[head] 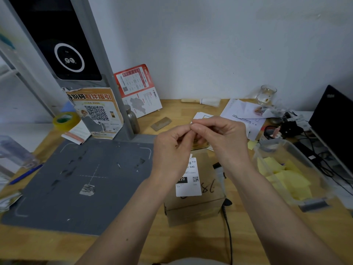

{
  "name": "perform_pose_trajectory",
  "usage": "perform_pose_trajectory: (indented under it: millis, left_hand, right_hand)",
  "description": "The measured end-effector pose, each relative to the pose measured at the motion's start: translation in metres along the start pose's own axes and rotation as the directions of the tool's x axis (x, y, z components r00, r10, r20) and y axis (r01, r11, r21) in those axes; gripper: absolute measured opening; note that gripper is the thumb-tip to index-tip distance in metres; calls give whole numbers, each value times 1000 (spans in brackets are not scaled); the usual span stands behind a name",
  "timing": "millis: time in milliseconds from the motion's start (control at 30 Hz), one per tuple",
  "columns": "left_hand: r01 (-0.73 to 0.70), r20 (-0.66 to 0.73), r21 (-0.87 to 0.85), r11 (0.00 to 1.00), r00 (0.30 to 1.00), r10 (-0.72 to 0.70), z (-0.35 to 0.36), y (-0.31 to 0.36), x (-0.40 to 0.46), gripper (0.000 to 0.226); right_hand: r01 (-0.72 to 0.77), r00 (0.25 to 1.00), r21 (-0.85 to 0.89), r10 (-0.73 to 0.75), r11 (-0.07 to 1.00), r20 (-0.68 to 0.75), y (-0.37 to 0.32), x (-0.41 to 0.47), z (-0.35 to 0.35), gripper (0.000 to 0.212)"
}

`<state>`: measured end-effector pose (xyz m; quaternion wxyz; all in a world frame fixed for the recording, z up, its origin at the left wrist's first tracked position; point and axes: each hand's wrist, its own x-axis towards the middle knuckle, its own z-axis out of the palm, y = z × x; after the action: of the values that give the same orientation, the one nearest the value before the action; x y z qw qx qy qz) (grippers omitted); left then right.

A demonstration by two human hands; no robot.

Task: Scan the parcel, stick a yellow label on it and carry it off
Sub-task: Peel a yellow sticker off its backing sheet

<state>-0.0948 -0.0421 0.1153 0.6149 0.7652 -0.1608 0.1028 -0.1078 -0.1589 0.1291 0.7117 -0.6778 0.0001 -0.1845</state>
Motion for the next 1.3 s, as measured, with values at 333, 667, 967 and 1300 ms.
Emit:
perform_pose_trajectory:
  millis: [333, 667, 967, 1300]
  left_hand:
    - [29, 22, -14, 999, 999, -29, -2, 4, -1, 19]
    - [41, 2, -22, 999, 999, -41, -1, 4, -1, 18]
    - [10, -6, 12, 1000, 1000, -10, 2, 0, -3, 17]
    - [29, -6, -24, 999, 1000, -30, 3, 1, -2, 16]
  right_hand:
    - [43, 999, -40, -42, 998, 35, 1, 1, -1, 13]
    - [-25, 997, -27, 27, 999, 66, 1, 1, -3, 14]
    - [-50, 999, 4, 49, 999, 22, 0, -1, -3, 9]
    - [-107, 994, 36, 108, 994, -6, 1, 1, -1, 13]
